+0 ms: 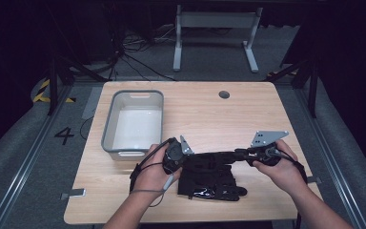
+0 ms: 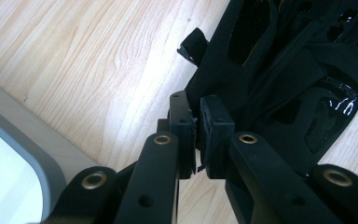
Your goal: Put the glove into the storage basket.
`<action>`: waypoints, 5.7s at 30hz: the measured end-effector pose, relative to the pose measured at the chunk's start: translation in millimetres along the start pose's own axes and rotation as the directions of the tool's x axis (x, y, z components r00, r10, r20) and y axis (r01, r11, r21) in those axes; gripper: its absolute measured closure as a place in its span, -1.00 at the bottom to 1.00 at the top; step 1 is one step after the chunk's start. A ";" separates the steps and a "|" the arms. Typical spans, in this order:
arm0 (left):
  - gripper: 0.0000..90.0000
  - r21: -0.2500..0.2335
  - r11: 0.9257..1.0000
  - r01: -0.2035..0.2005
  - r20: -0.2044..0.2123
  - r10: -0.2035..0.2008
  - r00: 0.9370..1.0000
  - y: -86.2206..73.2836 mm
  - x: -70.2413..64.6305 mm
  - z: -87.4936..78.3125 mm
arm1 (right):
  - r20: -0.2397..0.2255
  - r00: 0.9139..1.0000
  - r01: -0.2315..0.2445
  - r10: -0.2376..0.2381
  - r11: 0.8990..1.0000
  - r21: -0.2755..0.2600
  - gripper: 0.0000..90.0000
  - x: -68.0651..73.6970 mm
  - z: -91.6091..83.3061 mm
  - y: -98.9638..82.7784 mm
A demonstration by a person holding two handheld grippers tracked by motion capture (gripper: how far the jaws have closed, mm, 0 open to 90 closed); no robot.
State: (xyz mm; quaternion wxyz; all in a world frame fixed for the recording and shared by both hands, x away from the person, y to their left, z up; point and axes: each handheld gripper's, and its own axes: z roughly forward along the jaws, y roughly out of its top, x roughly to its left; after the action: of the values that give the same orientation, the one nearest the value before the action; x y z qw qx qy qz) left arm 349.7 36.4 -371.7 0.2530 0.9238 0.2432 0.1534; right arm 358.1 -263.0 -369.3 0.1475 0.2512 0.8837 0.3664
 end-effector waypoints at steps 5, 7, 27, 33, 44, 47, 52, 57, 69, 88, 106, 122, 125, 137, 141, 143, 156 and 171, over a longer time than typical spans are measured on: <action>0.89 0.011 1.000 -0.016 0.004 0.016 1.000 0.1 -1.6 1.6 | 0.010 1.000 0.006 -0.006 1.000 0.003 0.81 0.4 1.5 -2.6; 0.89 0.019 1.000 -0.014 0.017 0.014 1.000 -0.4 -2.7 2.2 | 0.008 1.000 0.004 -0.004 1.000 0.004 0.81 1.7 1.3 -4.4; 0.81 0.179 0.983 -0.038 0.186 0.004 0.982 -10.4 -15.6 3.4 | -0.085 0.996 0.001 0.003 0.999 0.037 0.80 37.5 -8.3 -27.2; 0.57 0.207 0.977 -0.053 0.223 0.006 0.975 -14.5 -21.2 3.1 | -0.135 0.991 -0.006 0.017 0.996 0.084 0.78 48.5 -4.3 -41.6; 0.48 0.136 0.991 0.019 0.321 -0.062 0.945 -20.7 -14.9 -6.4 | -0.187 0.981 -0.033 0.056 0.992 0.123 0.55 57.4 -11.4 -49.7; 0.55 0.086 0.996 0.029 0.306 -0.054 0.950 -17.4 -15.3 -1.2 | -0.155 0.986 -0.050 0.067 0.992 0.113 0.63 54.4 -12.6 -50.9; 0.69 0.152 0.988 -0.039 0.371 -0.020 0.928 -16.9 -24.2 16.8 | -0.126 0.985 -0.101 0.120 0.984 0.145 0.73 47.1 -7.5 -59.9; 0.72 0.213 0.975 -0.070 0.394 -0.021 0.919 -19.3 -30.1 30.6 | -0.126 0.984 -0.099 0.123 0.979 0.179 0.73 45.1 3.2 -68.5; 0.67 0.222 0.973 -0.063 0.433 -0.041 0.900 -22.0 -29.4 34.1 | -0.056 0.994 -0.079 0.093 0.975 0.207 0.78 41.8 9.1 -76.5; 0.42 -0.001 0.998 0.069 0.304 -0.065 0.951 -12.1 -16.6 -0.2 | -0.016 0.987 -0.159 0.162 0.980 0.121 0.64 22.8 -19.2 -81.9; 0.21 -0.026 0.998 -0.057 0.352 0.063 0.934 11.8 -36.3 36.6 | -0.004 0.973 -0.230 0.231 0.968 0.098 0.58 4.9 -25.2 -92.3; -0.20 -0.013 0.994 -0.105 0.367 0.102 0.925 23.2 -43.1 69.7 | -0.049 0.959 -0.274 0.280 0.957 0.100 0.51 6.8 -18.0 -93.6; -0.26 -0.016 0.995 -0.102 0.370 0.101 0.924 22.2 -44.2 74.8 | -0.056 0.957 -0.279 0.284 0.957 0.085 0.50 7.1 -20.1 -92.4; -0.48 0.011 0.992 -0.129 0.398 0.114 0.910 18.9 -46.6 90.0 | -0.069 0.955 -0.284 0.289 0.956 0.077 0.48 7.6 -20.4 -91.9; -0.57 0.014 0.991 -0.134 0.404 0.117 0.907 17.8 -49.3 91.1 | -0.076 0.953 -0.290 0.295 0.955 0.071 0.46 7.3 -20.6 -91.7; -0.57 0.012 0.990 -0.140 0.400 0.123 0.908 17.8 -49.6 91.2 | -0.077 0.953 -0.289 0.295 0.954 0.073 0.46 7.4 -20.3 -91.6; -0.34 0.052 0.983 -0.174 0.325 0.148 0.934 22.6 -58.1 90.5 | -0.098 0.949 -0.294 0.299 0.954 0.064 0.45 7.5 -18.2 -91.4; 0.43 0.040 0.992 -0.123 0.285 0.106 0.953 20.5 -52.3 86.5 | -0.097 0.950 -0.294 0.298 0.954 0.052 0.45 5.9 -19.1 -92.3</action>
State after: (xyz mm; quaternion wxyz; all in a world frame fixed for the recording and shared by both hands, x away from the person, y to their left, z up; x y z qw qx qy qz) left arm 348.8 -40.6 -440.3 0.2490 0.9556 0.1550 0.0276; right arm 313.7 -326.5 -423.2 0.0402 0.3640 0.8491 0.3806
